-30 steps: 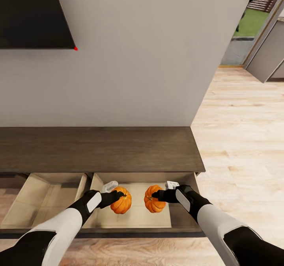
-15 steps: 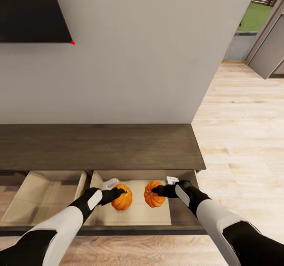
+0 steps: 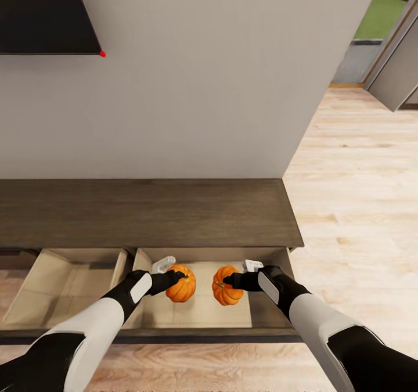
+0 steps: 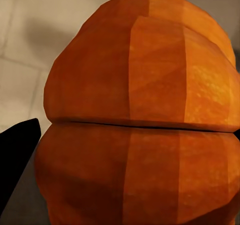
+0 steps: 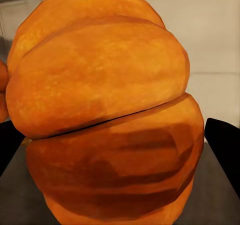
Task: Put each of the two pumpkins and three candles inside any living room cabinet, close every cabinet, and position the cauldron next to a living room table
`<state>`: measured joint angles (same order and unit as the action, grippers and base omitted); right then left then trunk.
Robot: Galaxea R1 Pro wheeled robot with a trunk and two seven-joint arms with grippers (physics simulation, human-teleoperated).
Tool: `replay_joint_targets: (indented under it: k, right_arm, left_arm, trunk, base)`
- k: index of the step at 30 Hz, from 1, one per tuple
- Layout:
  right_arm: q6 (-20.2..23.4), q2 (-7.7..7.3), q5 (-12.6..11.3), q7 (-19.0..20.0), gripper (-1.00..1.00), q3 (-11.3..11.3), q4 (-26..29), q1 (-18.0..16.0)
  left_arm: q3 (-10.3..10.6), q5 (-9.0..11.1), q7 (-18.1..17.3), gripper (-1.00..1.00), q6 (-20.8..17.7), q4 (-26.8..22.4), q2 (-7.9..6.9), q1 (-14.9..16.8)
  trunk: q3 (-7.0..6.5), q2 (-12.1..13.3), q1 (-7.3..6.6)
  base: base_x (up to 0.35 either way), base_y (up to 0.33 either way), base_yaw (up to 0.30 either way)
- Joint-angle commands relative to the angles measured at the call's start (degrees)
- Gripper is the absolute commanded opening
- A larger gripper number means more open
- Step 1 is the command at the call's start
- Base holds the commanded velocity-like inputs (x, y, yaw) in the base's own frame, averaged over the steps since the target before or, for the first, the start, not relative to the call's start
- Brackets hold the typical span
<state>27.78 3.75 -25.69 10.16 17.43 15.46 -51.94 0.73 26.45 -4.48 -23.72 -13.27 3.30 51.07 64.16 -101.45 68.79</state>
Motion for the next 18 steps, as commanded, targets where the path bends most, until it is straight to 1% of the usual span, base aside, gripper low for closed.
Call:
replay_joint_targets:
  k: [1,18]
  right_arm:
    - [0.02,-0.01,-0.06,-0.02,-1.00,-0.02,0.01,0.00]
    - [-0.03,-0.06,-0.07,0.01,-1.00,-0.05,0.06,0.00]
  left_arm:
    - [-0.03,0.01,-0.01,-1.00,-0.04,-0.01,0.01,0.02]
    - [-0.03,-0.08,-0.01,-1.00,-0.27,0.63,-0.12,0.08]
  trunk:
    - [0.10,0.00,0.00]
    - [1.68,0.00,0.00]
  base:
    - [0.000,0.000,0.000]
    - [0.000,0.000,0.000]
